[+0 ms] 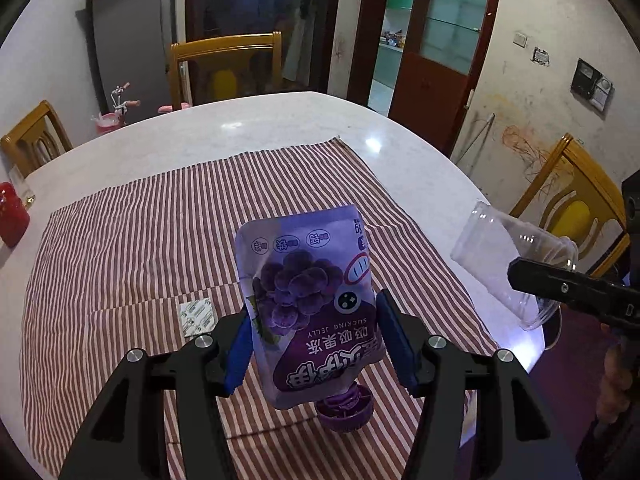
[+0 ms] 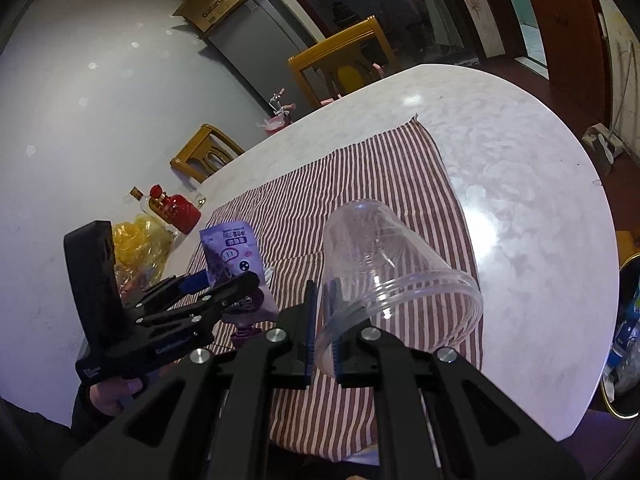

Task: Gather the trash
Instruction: 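Lift the pouch with the left tool while the right tool carries the cup to the bin, then open both tools over the black bin, dropping the cup and pouch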

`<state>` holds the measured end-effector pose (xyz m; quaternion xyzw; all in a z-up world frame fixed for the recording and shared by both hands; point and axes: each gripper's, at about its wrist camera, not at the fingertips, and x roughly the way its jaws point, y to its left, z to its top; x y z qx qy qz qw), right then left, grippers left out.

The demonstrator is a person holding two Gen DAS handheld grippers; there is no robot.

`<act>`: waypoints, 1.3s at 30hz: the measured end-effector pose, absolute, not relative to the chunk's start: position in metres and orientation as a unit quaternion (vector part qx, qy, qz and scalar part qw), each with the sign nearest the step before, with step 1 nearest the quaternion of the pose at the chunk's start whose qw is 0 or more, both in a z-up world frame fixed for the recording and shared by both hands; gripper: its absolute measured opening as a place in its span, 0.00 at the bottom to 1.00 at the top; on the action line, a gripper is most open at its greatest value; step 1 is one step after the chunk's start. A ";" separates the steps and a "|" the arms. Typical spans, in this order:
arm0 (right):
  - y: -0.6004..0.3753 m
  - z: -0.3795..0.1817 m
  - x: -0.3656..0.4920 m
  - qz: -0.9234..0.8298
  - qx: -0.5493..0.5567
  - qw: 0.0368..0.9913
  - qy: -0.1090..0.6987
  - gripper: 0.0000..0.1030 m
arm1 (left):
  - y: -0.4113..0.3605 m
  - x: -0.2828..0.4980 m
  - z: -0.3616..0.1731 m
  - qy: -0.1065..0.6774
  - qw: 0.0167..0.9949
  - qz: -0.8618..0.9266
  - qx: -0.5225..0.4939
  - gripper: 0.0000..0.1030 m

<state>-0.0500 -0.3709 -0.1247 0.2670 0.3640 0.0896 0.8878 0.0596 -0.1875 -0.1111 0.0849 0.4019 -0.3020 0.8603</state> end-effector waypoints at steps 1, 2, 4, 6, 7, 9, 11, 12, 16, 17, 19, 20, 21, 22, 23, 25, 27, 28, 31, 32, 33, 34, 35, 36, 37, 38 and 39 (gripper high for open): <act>-0.369 -0.124 -0.050 0.090 0.267 0.888 0.363 0.07 | -0.186 0.058 -0.111 0.402 0.859 -0.304 0.084 0.55; -0.368 -0.124 -0.051 0.091 0.268 0.889 0.361 0.07 | -0.185 0.056 -0.111 0.404 0.857 -0.310 0.084 0.55; -0.369 -0.123 -0.055 0.090 0.271 0.890 0.356 0.07 | -0.185 0.054 -0.110 0.406 0.852 -0.320 0.081 0.55; -0.380 -0.123 -0.062 0.079 0.280 0.892 0.345 0.07 | -0.190 0.051 -0.108 0.407 0.848 -0.329 0.084 0.55; -0.388 -0.123 -0.065 0.071 0.284 0.893 0.341 0.07 | -0.196 0.049 -0.107 0.406 0.846 -0.334 0.090 0.55; -0.416 -0.124 -0.079 0.034 0.296 0.895 0.331 0.07 | -0.207 0.046 -0.105 0.404 0.840 -0.349 0.093 0.55; -0.456 -0.127 -0.103 -0.013 0.317 0.894 0.317 0.07 | -0.221 0.043 -0.102 0.403 0.831 -0.372 0.088 0.55; -0.477 -0.130 -0.117 -0.039 0.329 0.891 0.311 0.07 | -0.227 0.041 -0.101 0.402 0.829 -0.379 0.088 0.55; -0.554 -0.156 -0.170 -0.144 0.375 0.861 0.310 0.07 | -0.259 0.028 -0.099 0.393 0.819 -0.405 0.098 0.55; -0.567 -0.166 -0.179 -0.163 0.387 0.851 0.315 0.08 | -0.267 0.024 -0.100 0.392 0.817 -0.411 0.100 0.55; -0.591 -0.188 -0.193 -0.195 0.405 0.830 0.330 0.09 | -0.277 0.019 -0.100 0.390 0.814 -0.418 0.105 0.55; -0.605 -0.203 -0.200 -0.213 0.416 0.818 0.336 0.10 | -0.283 0.015 -0.101 0.389 0.811 -0.423 0.109 0.55; -0.611 -0.212 -0.203 -0.217 0.425 0.812 0.337 0.11 | -0.288 0.012 -0.102 0.388 0.809 -0.426 0.113 0.55; -0.618 -0.222 -0.205 -0.220 0.435 0.804 0.340 0.13 | -0.292 0.009 -0.104 0.386 0.808 -0.430 0.118 0.55; -0.628 -0.238 -0.205 -0.223 0.447 0.793 0.348 0.15 | -0.298 0.005 -0.105 0.386 0.805 -0.433 0.124 0.55; -0.639 -0.258 -0.204 -0.235 0.459 0.775 0.365 0.33 | -0.308 0.000 -0.109 0.388 0.800 -0.437 0.134 0.55; -0.644 -0.271 -0.204 -0.255 0.469 0.756 0.379 0.88 | -0.320 -0.005 -0.111 0.388 0.794 -0.445 0.143 0.55; -0.646 -0.272 -0.206 -0.262 0.470 0.754 0.376 0.93 | -0.327 -0.009 -0.111 0.386 0.791 -0.450 0.150 0.55; -0.647 -0.263 -0.222 -0.278 0.473 0.758 0.352 0.93 | -0.347 -0.016 -0.110 0.382 0.780 -0.467 0.167 0.55; -0.647 -0.255 -0.231 -0.288 0.474 0.762 0.334 0.93 | -0.358 -0.020 -0.110 0.381 0.773 -0.478 0.172 0.55; -0.646 -0.248 -0.239 -0.293 0.474 0.766 0.319 0.93 | -0.368 -0.023 -0.110 0.380 0.765 -0.489 0.176 0.55; -0.645 -0.239 -0.248 -0.298 0.475 0.771 0.302 0.93 | -0.385 -0.029 -0.111 0.378 0.754 -0.505 0.183 0.55; -0.646 -0.233 -0.254 -0.301 0.477 0.774 0.288 0.93 | -0.401 -0.035 -0.113 0.378 0.745 -0.517 0.189 0.55; -0.645 -0.226 -0.262 -0.304 0.478 0.777 0.274 0.93 | -0.414 -0.040 -0.115 0.377 0.737 -0.526 0.195 0.55; -0.646 -0.222 -0.268 -0.307 0.478 0.780 0.264 0.93 | -0.436 -0.049 -0.118 0.376 0.726 -0.540 0.201 0.55; -0.646 -0.216 -0.273 -0.310 0.476 0.782 0.255 0.93 | -0.452 -0.056 -0.123 0.377 0.718 -0.548 0.206 0.56; -0.645 -0.212 -0.278 -0.314 0.475 0.784 0.248 0.93 | -0.469 -0.061 -0.128 0.380 0.709 -0.555 0.212 0.56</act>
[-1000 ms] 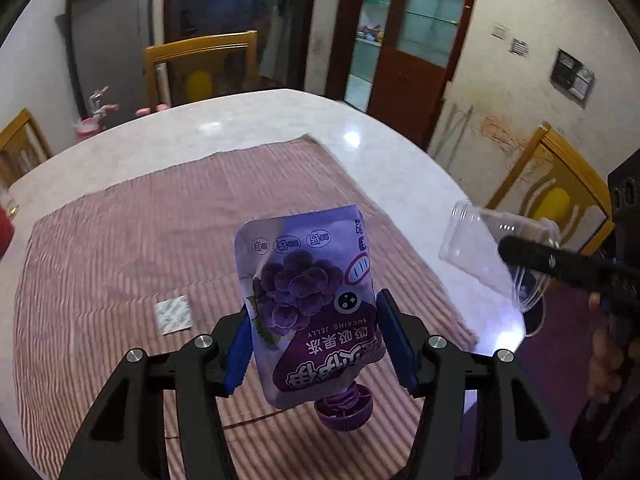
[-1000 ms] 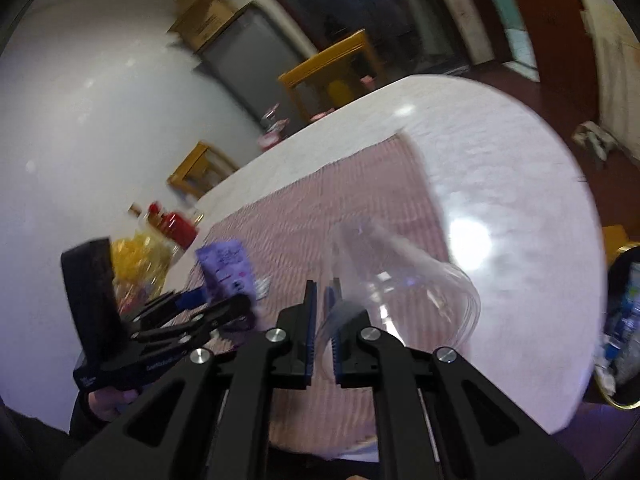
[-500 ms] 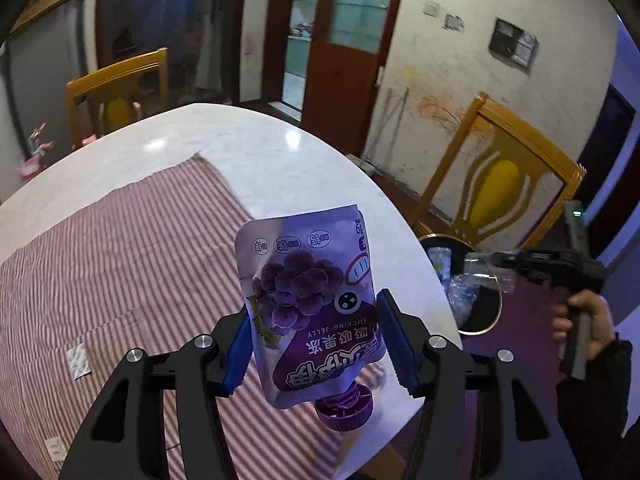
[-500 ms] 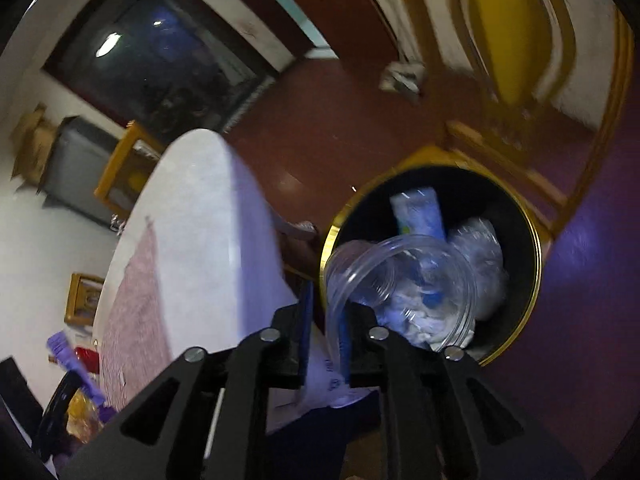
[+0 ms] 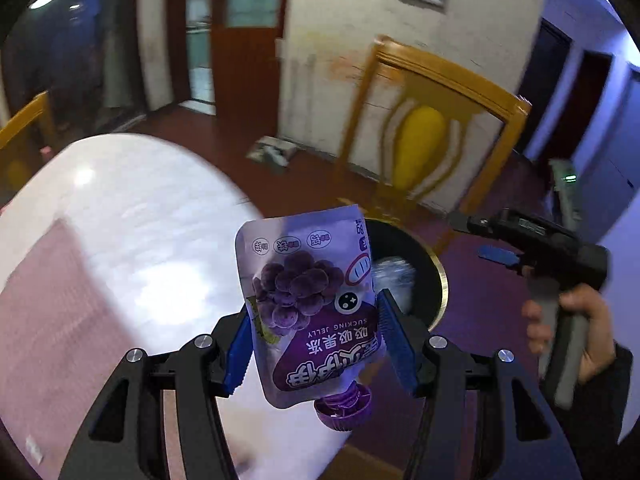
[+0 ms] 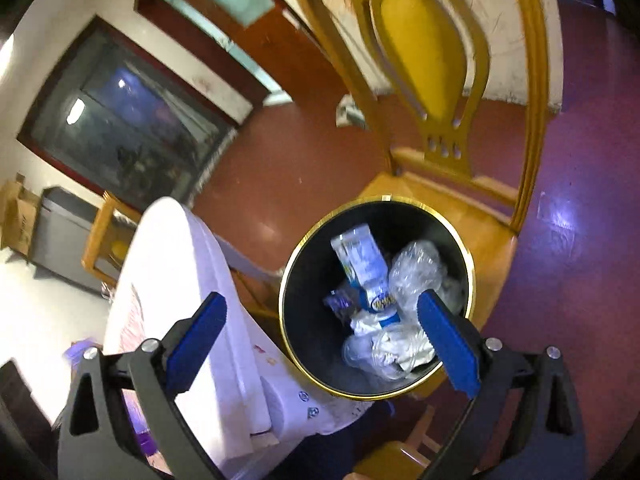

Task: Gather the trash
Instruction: 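Open both tools over the black bin, dropping the cup and pouch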

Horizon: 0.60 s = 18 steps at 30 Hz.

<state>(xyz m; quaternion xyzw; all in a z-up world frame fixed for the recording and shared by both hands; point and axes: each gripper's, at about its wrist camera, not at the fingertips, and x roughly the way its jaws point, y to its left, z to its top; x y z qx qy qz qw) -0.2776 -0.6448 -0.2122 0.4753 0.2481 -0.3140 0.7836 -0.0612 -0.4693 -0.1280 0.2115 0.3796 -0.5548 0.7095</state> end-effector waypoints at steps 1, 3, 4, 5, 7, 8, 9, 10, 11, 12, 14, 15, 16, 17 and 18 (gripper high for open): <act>-0.645 -0.208 -0.283 -0.318 0.474 0.785 0.241 0.93 | -0.494 -0.068 -0.137 0.385 0.700 -0.560 0.220 0.56; -0.645 -0.201 -0.292 -0.325 0.473 0.786 0.229 0.93 | -0.524 -0.078 -0.153 0.398 0.686 -0.564 0.229 0.55; -0.645 -0.198 -0.298 -0.330 0.472 0.787 0.223 0.93 | -0.542 -0.084 -0.163 0.407 0.679 -0.565 0.234 0.55; -0.644 -0.196 -0.301 -0.332 0.471 0.787 0.221 0.93 | -0.552 -0.089 -0.170 0.409 0.676 -0.564 0.241 0.55; -0.644 -0.193 -0.306 -0.336 0.471 0.786 0.219 0.93 | -0.573 -0.099 -0.189 0.419 0.667 -0.559 0.259 0.55; -0.644 -0.193 -0.308 -0.337 0.471 0.786 0.217 0.93 | -0.581 -0.100 -0.195 0.427 0.664 -0.556 0.258 0.57; -0.644 -0.192 -0.310 -0.338 0.472 0.785 0.216 0.93 | -0.584 -0.101 -0.198 0.431 0.665 -0.555 0.254 0.64; -0.644 -0.191 -0.311 -0.338 0.474 0.784 0.215 0.93 | -0.585 -0.101 -0.198 0.430 0.671 -0.553 0.243 0.65; -0.644 -0.192 -0.312 -0.337 0.476 0.784 0.214 0.93 | -0.583 -0.100 -0.195 0.427 0.676 -0.552 0.235 0.66; -0.645 -0.192 -0.312 -0.337 0.476 0.784 0.214 0.93 | -0.578 -0.099 -0.190 0.422 0.680 -0.555 0.225 0.66; -0.645 -0.192 -0.312 -0.341 0.477 0.782 0.212 0.93 | -0.567 -0.094 -0.179 0.405 0.692 -0.557 0.216 0.66; -0.645 -0.194 -0.311 -0.341 0.478 0.781 0.211 0.93 | -0.559 -0.091 -0.172 0.392 0.702 -0.555 0.214 0.66; -0.644 -0.193 -0.310 -0.341 0.479 0.781 0.209 0.93 | -0.549 -0.087 -0.166 0.382 0.710 -0.554 0.208 0.66; -0.642 -0.191 -0.305 -0.337 0.479 0.783 0.209 0.93 | -0.540 -0.083 -0.161 0.375 0.716 -0.554 0.201 0.66; -0.641 -0.190 -0.301 -0.334 0.475 0.786 0.210 0.93 | -0.534 -0.081 -0.157 0.371 0.720 -0.554 0.195 0.69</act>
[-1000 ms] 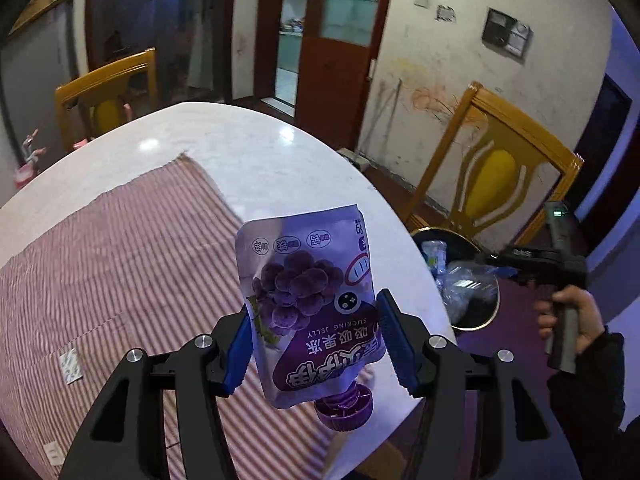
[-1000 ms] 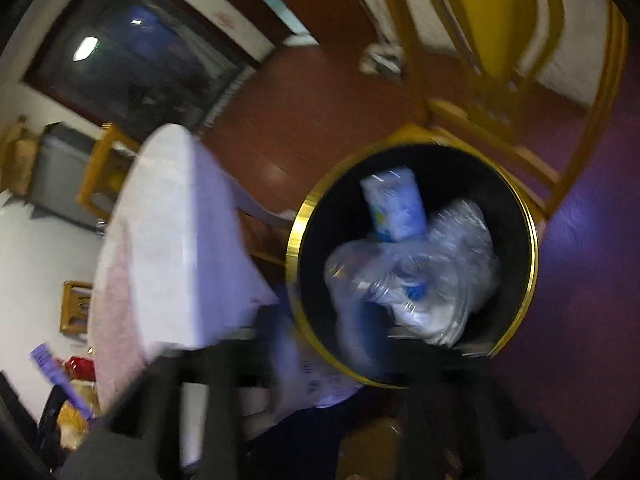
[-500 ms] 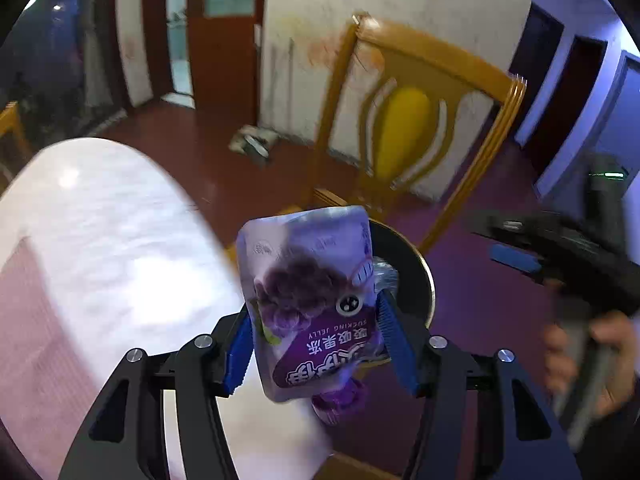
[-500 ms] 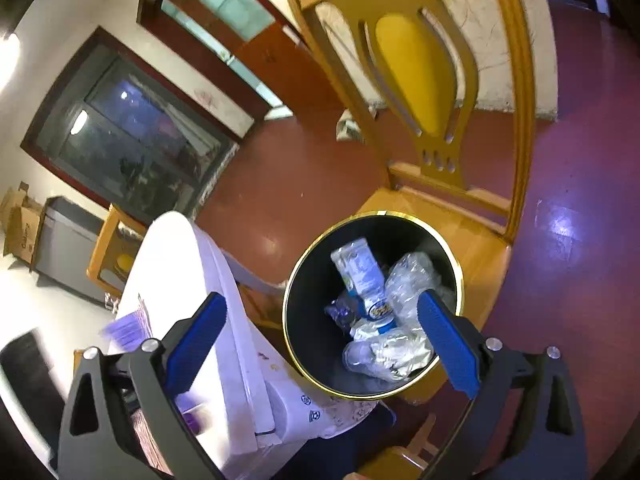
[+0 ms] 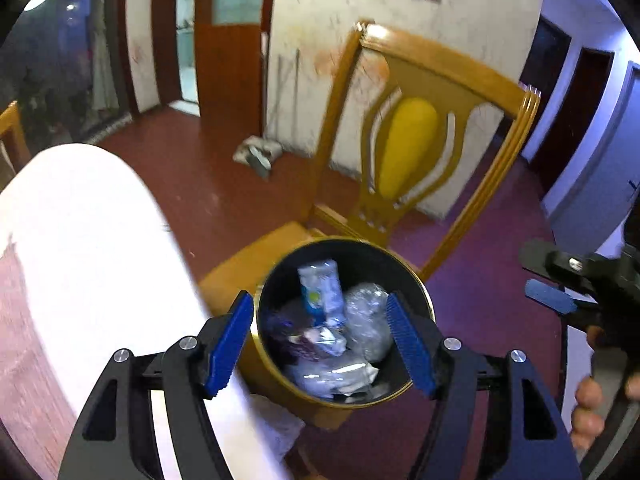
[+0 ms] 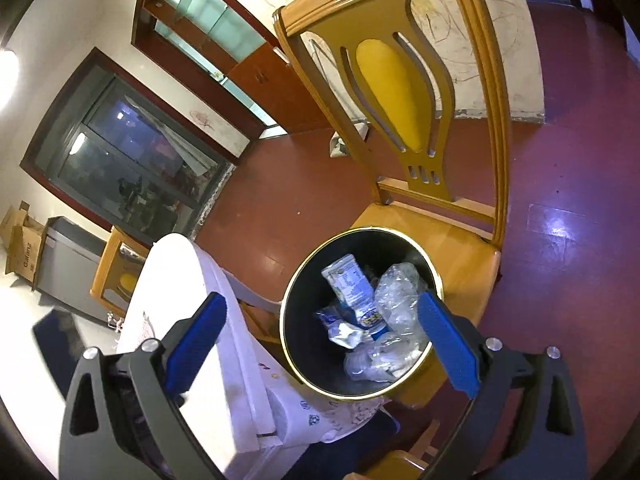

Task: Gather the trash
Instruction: 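Open both tools over the black bin, dropping the cup and pouch, then return to the cloth and grasp the small white packet with the right tool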

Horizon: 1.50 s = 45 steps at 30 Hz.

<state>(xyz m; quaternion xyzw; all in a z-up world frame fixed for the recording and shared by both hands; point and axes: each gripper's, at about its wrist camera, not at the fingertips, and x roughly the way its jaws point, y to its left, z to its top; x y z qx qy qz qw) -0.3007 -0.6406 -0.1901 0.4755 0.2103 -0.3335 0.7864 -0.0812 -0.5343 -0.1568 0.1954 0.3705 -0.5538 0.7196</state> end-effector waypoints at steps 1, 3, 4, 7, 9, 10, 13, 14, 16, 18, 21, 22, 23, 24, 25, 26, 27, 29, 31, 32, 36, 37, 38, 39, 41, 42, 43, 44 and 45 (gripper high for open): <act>-0.638 -0.187 -0.298 -0.330 0.472 0.790 0.212 0.93 | -0.521 -0.077 -0.153 0.363 0.728 -0.551 0.189 0.71; -0.630 -0.177 -0.285 -0.318 0.458 0.802 0.216 0.93 | -0.497 -0.071 -0.149 0.353 0.741 -0.541 0.182 0.75; -0.626 -0.173 -0.281 -0.314 0.451 0.807 0.217 0.93 | -0.487 -0.067 -0.147 0.352 0.745 -0.538 0.177 0.75; -0.605 -0.150 -0.259 -0.306 0.406 0.831 0.227 0.93 | -0.434 -0.048 -0.138 0.346 0.771 -0.513 0.151 0.78; -0.590 -0.139 -0.248 -0.306 0.380 0.842 0.231 0.93 | -0.404 -0.036 -0.130 0.342 0.794 -0.482 0.141 0.84; -0.581 -0.134 -0.240 -0.304 0.366 0.847 0.235 0.93 | -0.380 -0.028 -0.123 0.336 0.812 -0.457 0.138 0.86; -0.539 -0.120 -0.199 -0.280 0.309 0.870 0.262 0.93 | -0.313 -0.008 -0.105 0.311 0.866 -0.372 0.125 0.93; -0.527 -0.117 -0.187 -0.270 0.297 0.875 0.269 0.93 | -0.288 0.000 -0.099 0.304 0.883 -0.338 0.115 0.95; -0.496 -0.112 -0.153 -0.233 0.272 0.888 0.289 0.93 | -0.243 0.013 -0.092 0.303 0.904 -0.284 0.099 0.94; -0.452 -0.106 -0.110 -0.180 0.242 0.903 0.307 0.93 | -0.191 0.026 -0.087 0.309 0.921 -0.221 0.085 0.94; -0.384 -0.101 -0.052 -0.102 0.192 0.916 0.337 0.93 | -0.124 0.036 -0.083 0.313 0.935 -0.146 0.076 0.94; -0.365 -0.102 -0.037 -0.082 0.176 0.917 0.347 0.91 | -0.107 0.037 -0.084 0.313 0.938 -0.128 0.075 0.94; -0.334 -0.106 -0.015 -0.048 0.148 0.920 0.361 0.86 | -0.086 0.039 -0.085 0.314 0.941 -0.107 0.067 0.94; -0.312 -0.109 -0.001 -0.024 0.127 0.920 0.371 0.81 | -0.068 0.041 -0.087 0.315 0.943 -0.092 0.057 0.94; -0.278 -0.116 0.021 0.021 0.090 0.916 0.391 0.77 | -0.048 0.043 -0.089 0.317 0.945 -0.074 0.040 0.94; -0.259 -0.122 0.032 0.046 0.071 0.912 0.401 0.64 | -0.033 0.044 -0.091 0.320 0.945 -0.061 0.027 0.94; -0.237 -0.132 0.048 0.074 0.055 0.905 0.414 0.60 | -0.024 0.044 -0.093 0.321 0.946 -0.051 0.019 0.94; -0.210 -0.151 0.074 0.099 0.047 0.890 0.442 0.58 | 0.000 0.048 -0.098 0.324 0.945 -0.030 0.000 0.94; -0.195 -0.168 0.095 0.101 0.038 0.880 0.463 0.58 | 0.021 0.051 -0.102 0.329 0.944 -0.019 -0.016 0.94; -0.189 -0.176 0.104 0.098 0.034 0.876 0.471 0.58 | 0.029 0.054 -0.105 0.333 0.943 -0.013 -0.023 0.94; -0.171 -0.195 0.129 0.096 0.021 0.859 0.502 0.55 | 0.051 0.065 -0.121 0.346 0.937 -0.007 -0.040 0.94; -0.167 -0.199 0.132 0.092 0.016 0.857 0.508 0.49 | 0.055 0.068 -0.126 0.350 0.936 -0.007 -0.043 0.94; -0.166 -0.204 0.135 0.087 0.013 0.855 0.512 0.48 | 0.059 0.073 -0.130 0.355 0.934 -0.008 -0.048 0.94; -0.164 -0.208 0.136 0.082 0.008 0.853 0.516 0.49 | 0.062 0.074 -0.134 0.358 0.932 -0.010 -0.052 0.94; -0.160 -0.210 0.136 0.068 -0.010 0.856 0.512 0.47 | 0.066 0.078 -0.140 0.363 0.930 -0.016 -0.056 0.94; -0.159 -0.210 0.136 0.065 -0.012 0.856 0.512 0.50 | 0.066 0.079 -0.142 0.364 0.929 -0.020 -0.057 0.94; -0.158 -0.211 0.137 0.064 -0.013 0.857 0.511 0.52 | 0.066 0.079 -0.144 0.367 0.928 -0.022 -0.058 0.94; -0.154 -0.212 0.136 0.064 -0.018 0.857 0.510 0.56 | 0.066 0.080 -0.146 0.369 0.927 -0.023 -0.059 0.94; -0.150 -0.212 0.135 0.060 -0.029 0.859 0.508 0.56 | 0.067 0.081 -0.147 0.370 0.927 -0.024 -0.060 0.94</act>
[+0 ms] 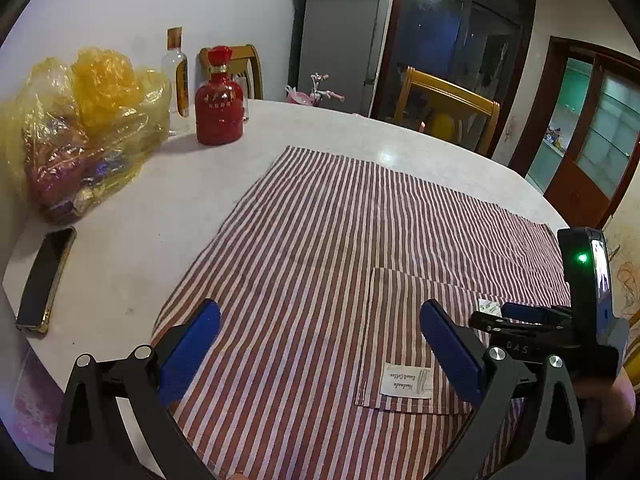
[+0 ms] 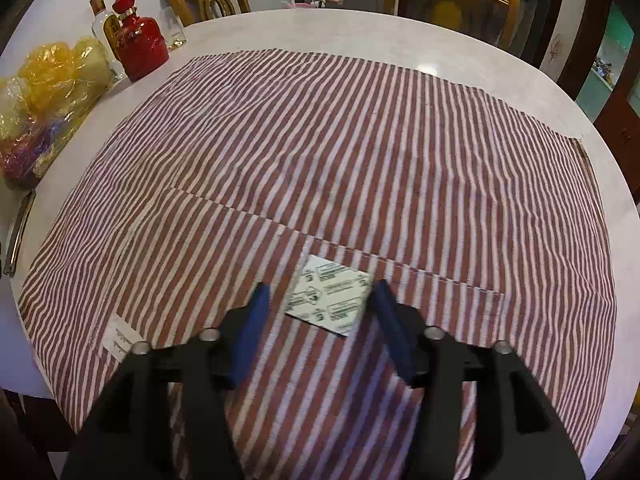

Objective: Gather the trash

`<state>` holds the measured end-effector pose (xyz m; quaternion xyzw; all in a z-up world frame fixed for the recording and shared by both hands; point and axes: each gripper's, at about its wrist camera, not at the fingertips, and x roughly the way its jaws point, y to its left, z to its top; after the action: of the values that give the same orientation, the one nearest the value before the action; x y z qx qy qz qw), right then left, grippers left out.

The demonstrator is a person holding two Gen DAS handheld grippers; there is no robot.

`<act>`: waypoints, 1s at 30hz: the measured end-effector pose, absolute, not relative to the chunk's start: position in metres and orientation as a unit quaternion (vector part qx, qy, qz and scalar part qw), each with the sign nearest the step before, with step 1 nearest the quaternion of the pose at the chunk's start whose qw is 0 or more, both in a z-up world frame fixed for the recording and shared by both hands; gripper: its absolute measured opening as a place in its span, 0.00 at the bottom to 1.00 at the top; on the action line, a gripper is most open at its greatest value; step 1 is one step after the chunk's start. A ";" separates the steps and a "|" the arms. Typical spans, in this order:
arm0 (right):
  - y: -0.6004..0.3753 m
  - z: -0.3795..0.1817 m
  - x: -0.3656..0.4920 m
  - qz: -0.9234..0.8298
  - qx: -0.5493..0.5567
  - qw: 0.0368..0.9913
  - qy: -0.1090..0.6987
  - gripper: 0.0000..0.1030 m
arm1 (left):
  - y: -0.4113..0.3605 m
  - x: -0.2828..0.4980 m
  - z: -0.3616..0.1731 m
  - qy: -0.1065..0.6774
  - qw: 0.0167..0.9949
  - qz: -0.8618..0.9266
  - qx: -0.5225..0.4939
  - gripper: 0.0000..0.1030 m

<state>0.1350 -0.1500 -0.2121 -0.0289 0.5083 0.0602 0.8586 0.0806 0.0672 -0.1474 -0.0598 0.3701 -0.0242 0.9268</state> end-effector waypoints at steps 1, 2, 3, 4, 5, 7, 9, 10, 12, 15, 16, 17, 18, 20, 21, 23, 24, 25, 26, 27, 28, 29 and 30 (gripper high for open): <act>-0.148 -0.212 0.134 0.062 -0.029 0.859 0.508 0.54 | 0.067 0.080 -0.148 0.371 0.926 -0.026 -0.061 0.94; -0.147 -0.212 0.136 0.063 -0.025 0.858 0.509 0.50 | 0.067 0.081 -0.150 0.374 0.925 -0.026 -0.062 0.94; -0.147 -0.212 0.136 0.063 -0.026 0.857 0.510 0.50 | 0.067 0.081 -0.151 0.375 0.925 -0.026 -0.062 0.94; -0.147 -0.211 0.135 0.063 -0.025 0.857 0.510 0.48 | 0.068 0.081 -0.152 0.376 0.924 -0.026 -0.063 0.94; -0.148 -0.211 0.135 0.062 -0.024 0.858 0.510 0.42 | 0.068 0.081 -0.152 0.375 0.924 -0.025 -0.064 0.94; -0.148 -0.211 0.134 0.063 -0.020 0.858 0.510 0.36 | 0.069 0.080 -0.151 0.374 0.925 -0.024 -0.065 0.94; -0.148 -0.211 0.135 0.063 -0.021 0.857 0.510 0.36 | 0.068 0.079 -0.151 0.374 0.925 -0.023 -0.064 0.94; -0.148 -0.211 0.135 0.063 -0.019 0.857 0.511 0.36 | 0.069 0.079 -0.151 0.374 0.925 -0.023 -0.064 0.94; -0.149 -0.210 0.134 0.066 -0.011 0.857 0.512 0.36 | 0.068 0.078 -0.150 0.375 0.925 -0.023 -0.063 0.94; -0.153 -0.207 0.132 0.070 0.000 0.857 0.511 0.36 | 0.068 0.077 -0.147 0.373 0.926 -0.023 -0.062 0.94; -0.154 -0.205 0.130 0.069 0.001 0.858 0.509 0.36 | 0.068 0.077 -0.147 0.372 0.926 -0.023 -0.062 0.94; -0.155 -0.202 0.128 0.069 0.003 0.860 0.506 0.36 | 0.067 0.077 -0.146 0.371 0.926 -0.023 -0.062 0.94; -0.159 -0.197 0.126 0.069 0.007 0.862 0.502 0.36 | 0.066 0.077 -0.145 0.371 0.927 -0.023 -0.060 0.94; -0.171 -0.182 0.116 0.067 0.018 0.870 0.488 0.36 | 0.062 0.077 -0.143 0.370 0.927 -0.027 -0.056 0.94; -0.179 -0.175 0.110 0.062 0.023 0.875 0.480 0.36 | 0.059 0.077 -0.143 0.369 0.927 -0.029 -0.055 0.94; -0.208 -0.159 0.092 0.041 0.038 0.883 0.465 0.36 | 0.048 0.078 -0.142 0.370 0.927 -0.042 -0.051 0.94; -0.229 -0.152 0.080 0.020 0.047 0.888 0.458 0.36 | 0.042 0.078 -0.141 0.370 0.926 -0.051 -0.050 0.94; -0.254 -0.145 0.066 -0.007 0.055 0.891 0.450 0.36 | 0.031 0.077 -0.139 0.368 0.926 -0.065 -0.048 0.94; -0.271 -0.140 0.056 -0.026 0.062 0.893 0.445 0.36 | 0.022 0.076 -0.138 0.365 0.927 -0.075 -0.045 0.94; -0.300 -0.134 0.039 -0.060 0.073 0.894 0.438 0.36 | 0.014 0.075 -0.136 0.362 0.928 -0.084 -0.042 0.94; -0.335 -0.127 0.017 -0.103 0.088 0.893 0.429 0.36 | 0.003 0.074 -0.134 0.359 0.928 -0.095 -0.038 0.94; -0.357 -0.124 0.002 -0.131 0.095 0.890 0.425 0.36 | -0.006 0.072 -0.132 0.357 0.928 -0.103 -0.034 0.94; -0.385 -0.121 -0.016 -0.165 0.104 0.886 0.420 0.36 | -0.017 0.070 -0.130 0.354 0.928 -0.113 -0.030 0.94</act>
<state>-0.0164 -0.3851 -0.1211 0.1036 0.4202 -0.1648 0.8863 0.0702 -0.0168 -0.1299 -0.0304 0.3542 -0.1133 0.9278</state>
